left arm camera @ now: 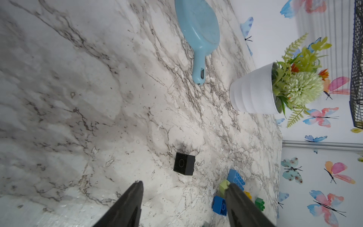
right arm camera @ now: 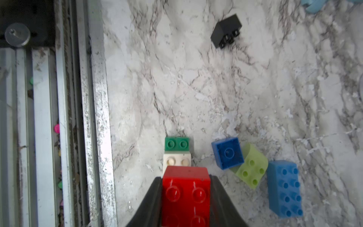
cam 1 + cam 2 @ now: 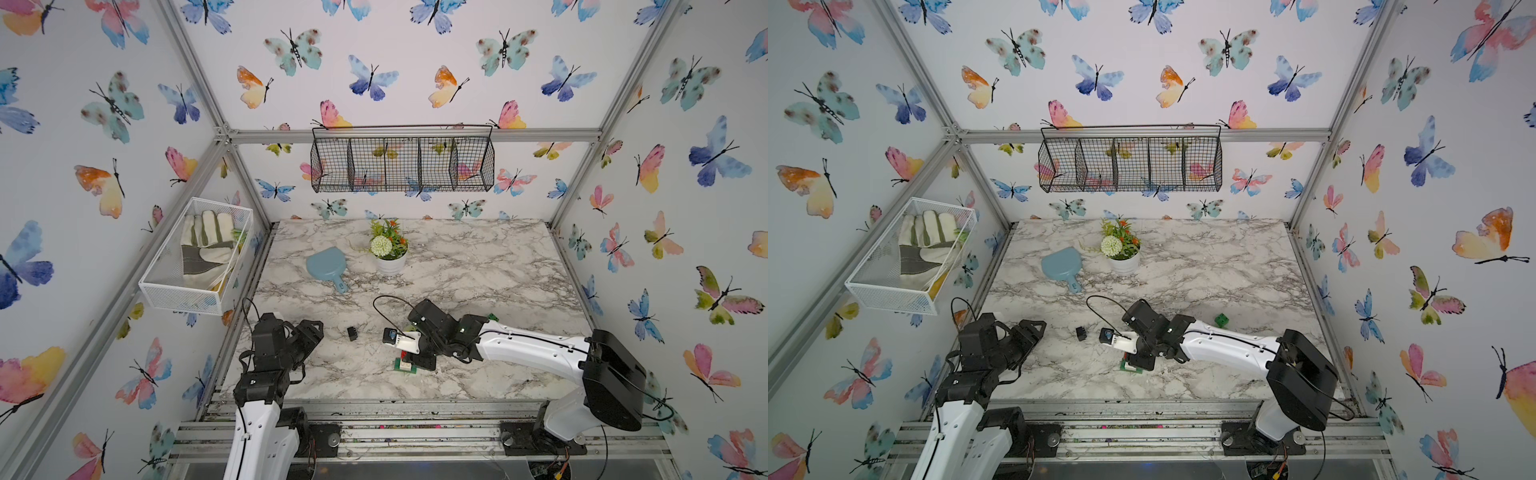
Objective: Assemble the number 1 with lego
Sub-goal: Assemble the lego brick with the lego brick.
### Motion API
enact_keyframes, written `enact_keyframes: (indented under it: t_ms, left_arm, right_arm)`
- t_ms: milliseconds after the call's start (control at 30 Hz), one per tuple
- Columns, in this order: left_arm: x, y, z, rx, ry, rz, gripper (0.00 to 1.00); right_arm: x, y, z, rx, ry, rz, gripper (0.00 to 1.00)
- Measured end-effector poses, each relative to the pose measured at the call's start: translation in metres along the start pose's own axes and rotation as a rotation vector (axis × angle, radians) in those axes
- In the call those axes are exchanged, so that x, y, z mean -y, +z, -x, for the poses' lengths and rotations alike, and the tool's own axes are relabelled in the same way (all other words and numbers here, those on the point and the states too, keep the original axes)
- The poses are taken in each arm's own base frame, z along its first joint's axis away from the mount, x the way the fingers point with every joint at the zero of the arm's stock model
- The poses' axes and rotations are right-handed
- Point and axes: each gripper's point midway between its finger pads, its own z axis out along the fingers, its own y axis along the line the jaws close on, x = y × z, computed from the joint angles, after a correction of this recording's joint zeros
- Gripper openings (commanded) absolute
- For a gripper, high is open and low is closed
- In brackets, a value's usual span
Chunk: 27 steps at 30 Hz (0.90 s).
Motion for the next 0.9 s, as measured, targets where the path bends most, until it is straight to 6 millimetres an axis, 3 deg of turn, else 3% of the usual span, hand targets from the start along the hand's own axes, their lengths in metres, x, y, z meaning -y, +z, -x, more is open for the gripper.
enact_keyframes:
  t_ms: [167,467,900]
  left_arm:
    - [0.002,0.001,-0.004,-0.02,0.008,-0.019,0.71]
    - [0.003,0.001,-0.006,-0.032,0.008,-0.028,0.71]
    - [0.004,0.003,-0.005,-0.031,0.013,-0.029,0.71]
  right_arm:
    - [-0.004,0.008,-0.01,-0.044,-0.036,0.023,0.1]
    - [0.0,0.024,-0.008,-0.081,-0.043,0.042,0.09]
    - [-0.001,0.026,-0.007,-0.092,-0.028,0.057,0.08]
